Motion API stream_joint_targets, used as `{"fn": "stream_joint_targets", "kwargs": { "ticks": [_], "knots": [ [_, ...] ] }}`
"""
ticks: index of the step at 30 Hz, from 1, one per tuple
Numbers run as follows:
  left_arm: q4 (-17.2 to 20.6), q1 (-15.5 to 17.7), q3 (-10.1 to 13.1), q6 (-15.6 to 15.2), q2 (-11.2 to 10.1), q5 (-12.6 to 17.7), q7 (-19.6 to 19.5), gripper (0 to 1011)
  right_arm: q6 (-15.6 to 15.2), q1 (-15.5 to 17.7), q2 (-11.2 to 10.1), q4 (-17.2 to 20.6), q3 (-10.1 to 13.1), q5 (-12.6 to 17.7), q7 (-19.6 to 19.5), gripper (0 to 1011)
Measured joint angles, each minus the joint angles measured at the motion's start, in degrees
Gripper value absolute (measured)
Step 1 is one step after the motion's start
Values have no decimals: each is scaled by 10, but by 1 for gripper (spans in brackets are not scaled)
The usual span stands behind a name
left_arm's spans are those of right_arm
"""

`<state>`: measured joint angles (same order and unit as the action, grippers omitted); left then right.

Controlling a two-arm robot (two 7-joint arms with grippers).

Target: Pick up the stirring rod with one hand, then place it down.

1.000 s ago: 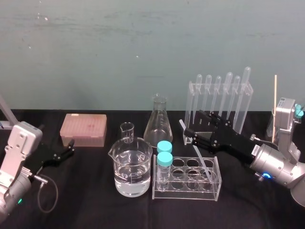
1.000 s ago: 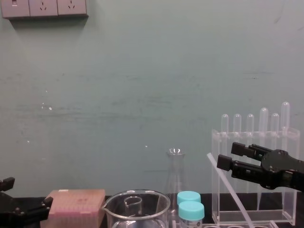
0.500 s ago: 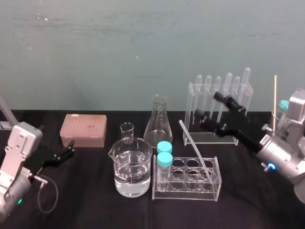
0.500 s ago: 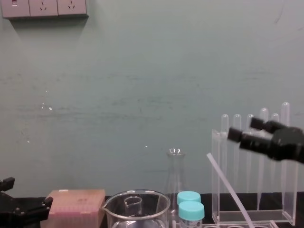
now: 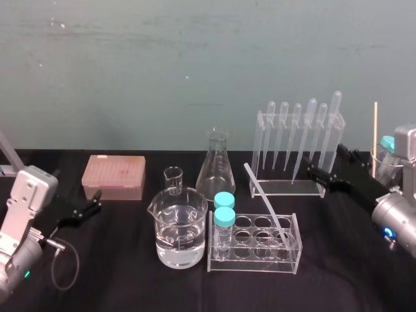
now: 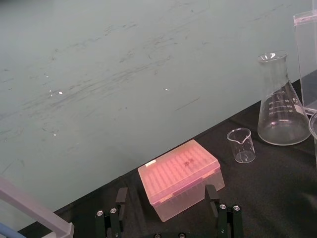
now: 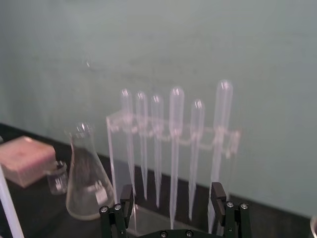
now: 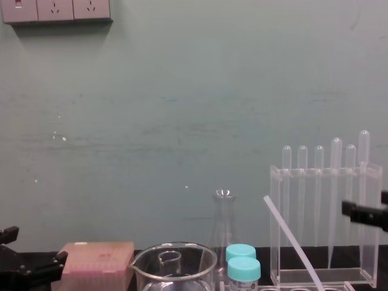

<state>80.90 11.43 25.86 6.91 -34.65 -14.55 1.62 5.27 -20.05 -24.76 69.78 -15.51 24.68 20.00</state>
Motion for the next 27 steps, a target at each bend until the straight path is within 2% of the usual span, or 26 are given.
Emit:
{"fn": "stream_joint_targets", "kwargs": {
  "ticks": [3,27],
  "knots": [
    [0,0,0,0,0,0,0,1000,-22,5,-3,4,0,-6,-6,1002],
    [0,0,0,0,0,0,0,1000,-10,2,-1,2,0,-4,-4,1002]
  ]
}}
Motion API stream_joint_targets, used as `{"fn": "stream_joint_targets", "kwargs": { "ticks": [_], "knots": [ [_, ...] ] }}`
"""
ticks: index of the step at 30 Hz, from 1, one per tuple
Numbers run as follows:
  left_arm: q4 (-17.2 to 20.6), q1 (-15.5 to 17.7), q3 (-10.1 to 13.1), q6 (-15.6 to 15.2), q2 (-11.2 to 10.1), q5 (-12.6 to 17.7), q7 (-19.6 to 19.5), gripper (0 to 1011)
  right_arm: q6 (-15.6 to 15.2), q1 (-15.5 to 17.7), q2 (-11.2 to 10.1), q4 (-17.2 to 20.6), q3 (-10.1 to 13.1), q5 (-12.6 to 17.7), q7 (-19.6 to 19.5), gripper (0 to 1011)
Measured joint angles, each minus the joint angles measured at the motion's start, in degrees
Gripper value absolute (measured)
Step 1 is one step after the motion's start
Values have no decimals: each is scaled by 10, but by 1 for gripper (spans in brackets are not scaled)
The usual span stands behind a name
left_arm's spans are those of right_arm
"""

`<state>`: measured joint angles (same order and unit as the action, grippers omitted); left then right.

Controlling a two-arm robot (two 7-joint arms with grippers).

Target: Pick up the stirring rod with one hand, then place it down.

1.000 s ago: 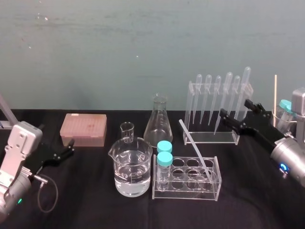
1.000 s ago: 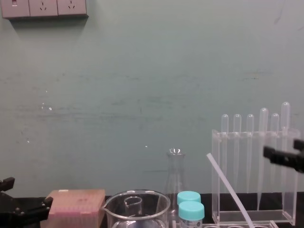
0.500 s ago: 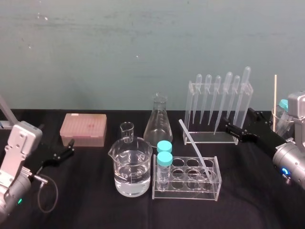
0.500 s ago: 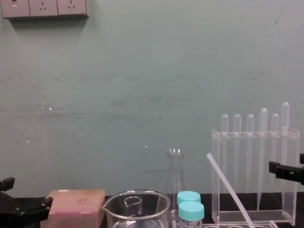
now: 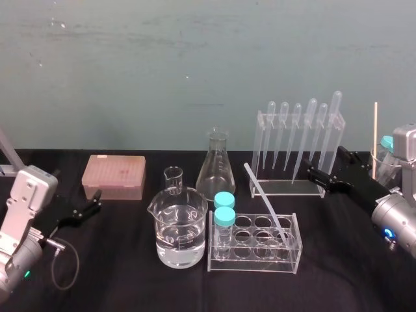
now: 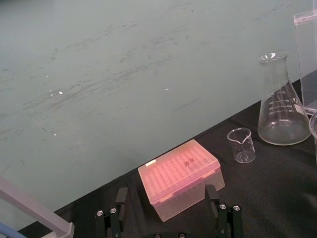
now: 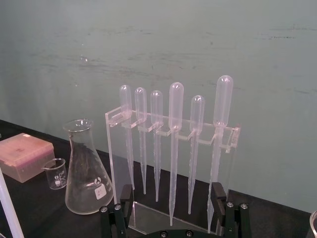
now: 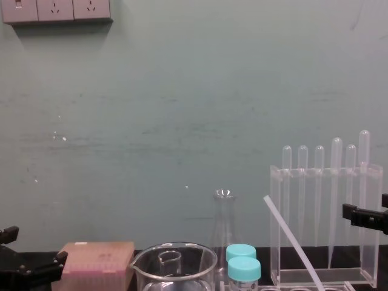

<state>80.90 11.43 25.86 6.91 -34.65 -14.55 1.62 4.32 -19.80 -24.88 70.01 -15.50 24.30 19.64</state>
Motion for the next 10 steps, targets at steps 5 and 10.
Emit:
{"fn": "stream_joint_targets", "kwargs": {
  "ticks": [5,10],
  "knots": [
    [0,0,0,0,0,0,0,1000,1,0,0,0,0,0,0,1002],
    [0,0,0,0,0,0,0,1000,1,-1,0,0,0,0,1,1002]
  ]
}}
